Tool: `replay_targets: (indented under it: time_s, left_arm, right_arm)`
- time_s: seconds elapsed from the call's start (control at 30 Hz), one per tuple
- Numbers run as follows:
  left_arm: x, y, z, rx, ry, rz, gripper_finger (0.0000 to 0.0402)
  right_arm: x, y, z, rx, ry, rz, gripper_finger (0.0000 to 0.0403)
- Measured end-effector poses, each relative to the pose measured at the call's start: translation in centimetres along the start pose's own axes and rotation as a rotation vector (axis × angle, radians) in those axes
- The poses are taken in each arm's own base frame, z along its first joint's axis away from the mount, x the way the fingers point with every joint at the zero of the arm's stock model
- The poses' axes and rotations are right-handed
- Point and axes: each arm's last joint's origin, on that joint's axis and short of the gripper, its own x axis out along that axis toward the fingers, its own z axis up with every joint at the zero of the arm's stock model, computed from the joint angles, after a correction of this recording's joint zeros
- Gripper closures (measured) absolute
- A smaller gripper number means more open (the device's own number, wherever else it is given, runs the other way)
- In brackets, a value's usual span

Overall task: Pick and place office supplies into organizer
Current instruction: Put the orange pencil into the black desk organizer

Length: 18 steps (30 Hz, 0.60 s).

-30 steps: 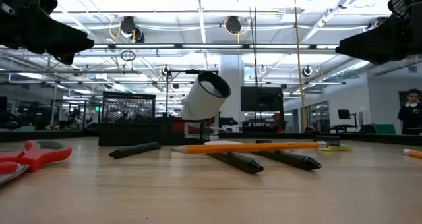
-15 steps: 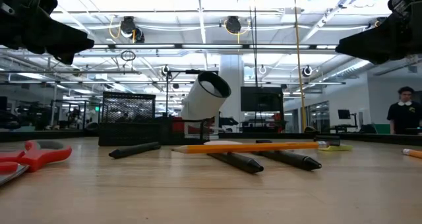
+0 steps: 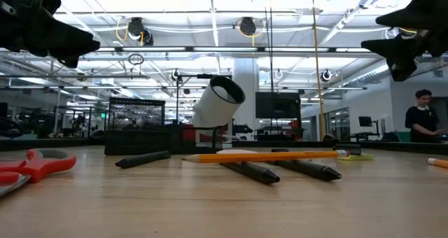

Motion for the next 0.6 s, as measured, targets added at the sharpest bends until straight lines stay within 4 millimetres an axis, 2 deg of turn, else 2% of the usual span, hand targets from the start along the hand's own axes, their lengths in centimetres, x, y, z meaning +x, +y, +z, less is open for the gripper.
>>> replay_targets:
  time_s: [0.1,0.33,0.5,0.6]
  left_arm:
    - [0.0,0.0,0.0,0.0,0.0,0.0,0.0256]
    - [0.0,0.0,0.0,-0.001,-0.001,0.0,0.0256]
    - [0.0,0.0,0.0,0.0,-0.001,0.0,0.0256]
    - [0.0,0.0,0.0,0.0,-0.001,0.0,0.0256]
  right_arm:
    - [0.4,0.3,-0.6,-0.162,0.068,0.05,0.0195]
    - [1.5,1.8,-1.0,-0.265,0.101,0.285,0.0195]
    - [3.2,2.0,-1.8,-0.35,0.111,0.264,0.0195]
    - [4.2,1.4,-3.5,-0.414,0.251,0.244,0.0195]
